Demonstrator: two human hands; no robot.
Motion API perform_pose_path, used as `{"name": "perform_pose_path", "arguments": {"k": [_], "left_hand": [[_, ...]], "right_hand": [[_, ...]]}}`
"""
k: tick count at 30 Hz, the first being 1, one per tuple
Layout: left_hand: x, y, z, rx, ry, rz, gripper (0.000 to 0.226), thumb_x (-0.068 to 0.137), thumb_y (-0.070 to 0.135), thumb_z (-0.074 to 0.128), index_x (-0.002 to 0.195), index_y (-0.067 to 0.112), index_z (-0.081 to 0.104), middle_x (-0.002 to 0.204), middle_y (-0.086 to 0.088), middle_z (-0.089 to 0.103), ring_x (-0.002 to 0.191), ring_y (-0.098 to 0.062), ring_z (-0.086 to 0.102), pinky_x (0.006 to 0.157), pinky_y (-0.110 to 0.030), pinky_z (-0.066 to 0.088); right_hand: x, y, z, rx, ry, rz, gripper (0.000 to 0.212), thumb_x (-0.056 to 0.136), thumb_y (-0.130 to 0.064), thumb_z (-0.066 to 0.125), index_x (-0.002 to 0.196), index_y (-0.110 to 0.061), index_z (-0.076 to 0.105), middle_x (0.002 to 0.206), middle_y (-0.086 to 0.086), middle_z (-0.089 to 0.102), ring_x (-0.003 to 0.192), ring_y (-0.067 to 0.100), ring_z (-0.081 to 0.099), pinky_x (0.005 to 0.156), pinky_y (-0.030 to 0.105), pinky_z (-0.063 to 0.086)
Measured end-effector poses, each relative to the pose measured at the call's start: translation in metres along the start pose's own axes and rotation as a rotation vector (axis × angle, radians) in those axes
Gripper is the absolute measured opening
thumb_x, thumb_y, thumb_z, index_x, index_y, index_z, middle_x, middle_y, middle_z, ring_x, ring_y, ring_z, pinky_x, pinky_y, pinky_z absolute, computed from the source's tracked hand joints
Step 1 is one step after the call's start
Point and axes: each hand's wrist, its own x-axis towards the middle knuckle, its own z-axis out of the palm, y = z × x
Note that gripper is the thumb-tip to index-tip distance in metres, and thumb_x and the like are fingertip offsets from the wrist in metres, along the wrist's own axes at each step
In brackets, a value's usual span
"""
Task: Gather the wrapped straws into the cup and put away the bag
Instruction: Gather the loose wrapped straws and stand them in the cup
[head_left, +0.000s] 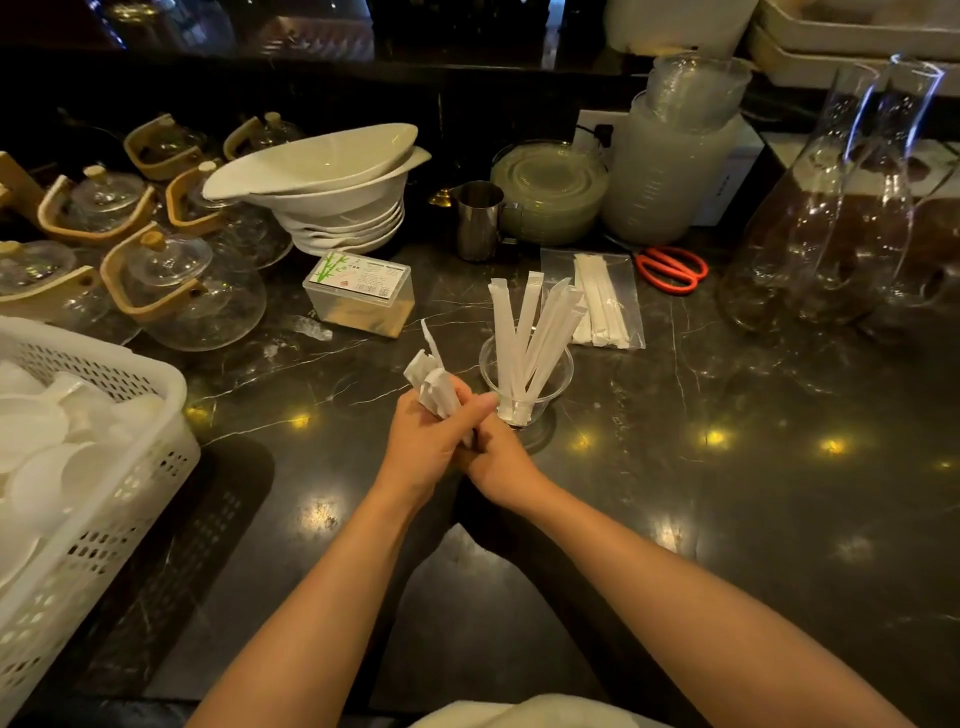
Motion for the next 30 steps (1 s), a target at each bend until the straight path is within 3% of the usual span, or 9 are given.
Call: {"name": "perform_pose_path", "arguments": {"k": [4,7,11,14,16,20,23,25,30], "left_hand": [[0.002,0.003,-0.009,0.058,-0.042,0.019,0.027,0.065,0.006,0.074,0.072,0.026,0.057,0.059,0.011,0.062,0.062,-0.001,0.059,0.057,-0.015,0.049],[0.005,0.009,-0.014,0.081,-0.082,0.046,0.042,0.061,0.009,0.075,0.089,0.033,0.055,0.065,0.012,0.066,0.065,-0.003,0.061,0.062,-0.018,0.051],[0.006,0.016,-0.014,0.08,-0.09,0.144,0.068,0.064,-0.005,0.071,0.107,0.041,0.045,0.084,0.004,0.062,0.066,-0.005,0.063,0.072,-0.025,0.055],[0.007,0.02,-0.01,0.198,-0.063,0.255,0.051,0.067,-0.004,0.07,0.098,0.035,0.055,0.086,0.006,0.061,0.072,0.003,0.062,0.07,-0.012,0.05],[0.006,0.018,-0.007,0.251,-0.037,0.259,0.033,0.068,-0.002,0.07,0.081,0.027,0.062,0.077,0.012,0.064,0.073,0.005,0.061,0.068,-0.01,0.048],[0.006,0.008,-0.003,0.182,-0.027,0.168,0.036,0.068,-0.002,0.071,0.084,0.028,0.059,0.065,0.019,0.068,0.067,0.001,0.063,0.06,-0.01,0.049],[0.006,0.004,-0.004,0.196,-0.13,0.103,0.051,0.065,0.001,0.073,0.097,0.035,0.053,0.07,0.016,0.069,0.071,-0.003,0.065,0.069,-0.014,0.051],[0.008,0.008,-0.008,0.27,-0.224,0.081,0.054,0.067,0.005,0.073,0.101,0.039,0.049,0.076,0.015,0.069,0.079,-0.004,0.065,0.075,-0.017,0.052],[0.019,0.037,-0.015,0.386,-0.395,0.075,0.034,0.078,0.016,0.064,0.098,0.04,0.052,0.097,0.011,0.064,0.097,-0.005,0.061,0.082,-0.025,0.051]], "right_hand": [[0.001,0.003,0.003,0.046,-0.001,0.017,0.052,0.082,-0.005,0.058,0.129,-0.018,0.039,0.118,-0.001,0.053,0.115,0.013,0.052,0.089,0.017,0.047],[0.002,0.004,0.002,0.036,-0.019,0.009,0.059,0.079,-0.006,0.062,0.13,-0.021,0.038,0.122,-0.001,0.054,0.117,0.014,0.051,0.097,0.028,0.046],[0.004,0.003,0.003,0.048,-0.021,0.02,0.056,0.078,-0.008,0.064,0.126,-0.028,0.042,0.117,-0.006,0.054,0.112,0.013,0.053,0.093,0.026,0.046],[0.007,0.002,0.004,0.055,0.006,0.048,0.042,0.078,-0.01,0.063,0.11,-0.034,0.049,0.104,-0.009,0.058,0.097,0.006,0.058,0.081,0.018,0.049],[0.008,0.0,0.005,0.017,0.007,0.066,0.029,0.081,-0.011,0.059,0.106,-0.026,0.055,0.096,-0.009,0.058,0.093,0.007,0.057,0.07,0.008,0.045],[0.01,-0.005,0.005,0.012,0.021,0.09,0.029,0.088,-0.005,0.048,0.117,-0.002,0.048,0.112,0.018,0.056,0.107,0.024,0.054,0.091,0.026,0.048],[0.003,0.001,-0.002,-0.114,-0.043,0.092,0.037,0.091,-0.001,0.041,0.126,0.009,0.038,0.129,0.027,0.045,0.117,0.031,0.048,0.078,-0.002,0.034],[-0.001,0.005,-0.007,-0.054,-0.054,0.114,0.039,0.089,0.001,0.044,0.126,0.01,0.038,0.135,0.029,0.042,0.126,0.037,0.039,0.067,-0.009,0.028],[0.004,-0.036,-0.02,-0.042,-0.039,0.041,0.022,0.09,0.0,0.041,0.107,-0.006,0.053,0.1,0.017,0.058,0.1,0.029,0.057,0.074,0.019,0.047]]}}
